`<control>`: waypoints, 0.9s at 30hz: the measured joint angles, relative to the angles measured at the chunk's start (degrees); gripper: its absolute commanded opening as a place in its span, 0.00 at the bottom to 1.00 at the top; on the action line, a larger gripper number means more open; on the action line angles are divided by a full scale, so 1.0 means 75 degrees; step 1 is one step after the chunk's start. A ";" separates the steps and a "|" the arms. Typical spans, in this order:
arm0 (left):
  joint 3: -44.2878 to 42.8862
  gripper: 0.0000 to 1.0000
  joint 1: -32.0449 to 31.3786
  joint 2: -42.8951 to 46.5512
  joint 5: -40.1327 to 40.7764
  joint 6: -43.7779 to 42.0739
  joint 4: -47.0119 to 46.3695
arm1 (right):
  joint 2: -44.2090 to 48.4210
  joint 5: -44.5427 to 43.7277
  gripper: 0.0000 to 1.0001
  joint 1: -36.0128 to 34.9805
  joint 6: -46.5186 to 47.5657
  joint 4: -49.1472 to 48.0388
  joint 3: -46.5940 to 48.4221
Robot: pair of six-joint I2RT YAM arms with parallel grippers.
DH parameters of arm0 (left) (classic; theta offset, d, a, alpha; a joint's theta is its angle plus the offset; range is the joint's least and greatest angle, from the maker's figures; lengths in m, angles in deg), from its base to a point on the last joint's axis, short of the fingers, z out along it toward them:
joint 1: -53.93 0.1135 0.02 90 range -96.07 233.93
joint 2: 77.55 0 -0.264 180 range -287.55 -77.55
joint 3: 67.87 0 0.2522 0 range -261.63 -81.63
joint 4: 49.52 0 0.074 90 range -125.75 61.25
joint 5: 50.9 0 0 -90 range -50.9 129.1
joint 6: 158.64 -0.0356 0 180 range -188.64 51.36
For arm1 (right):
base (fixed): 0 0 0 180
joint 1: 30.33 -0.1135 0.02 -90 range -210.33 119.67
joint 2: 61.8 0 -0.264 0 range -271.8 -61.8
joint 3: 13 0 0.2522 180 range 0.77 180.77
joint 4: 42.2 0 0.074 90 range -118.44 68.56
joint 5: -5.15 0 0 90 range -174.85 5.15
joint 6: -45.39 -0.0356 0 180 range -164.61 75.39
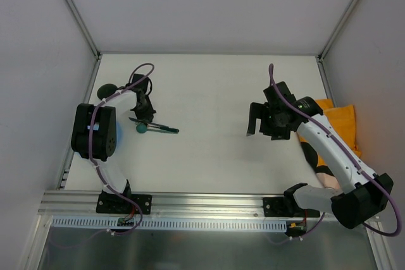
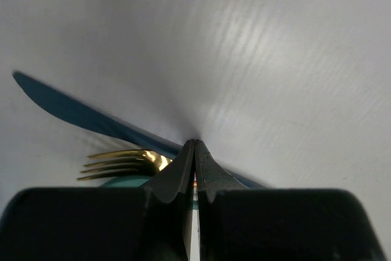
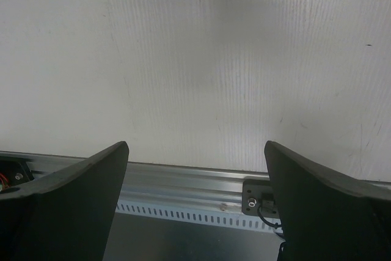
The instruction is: Set the dinner table for one person
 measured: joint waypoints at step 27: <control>0.0533 0.00 -0.1373 0.1836 -0.1804 -0.0326 0.0373 | -0.0367 0.0262 1.00 0.0000 0.0006 -0.0326 0.0096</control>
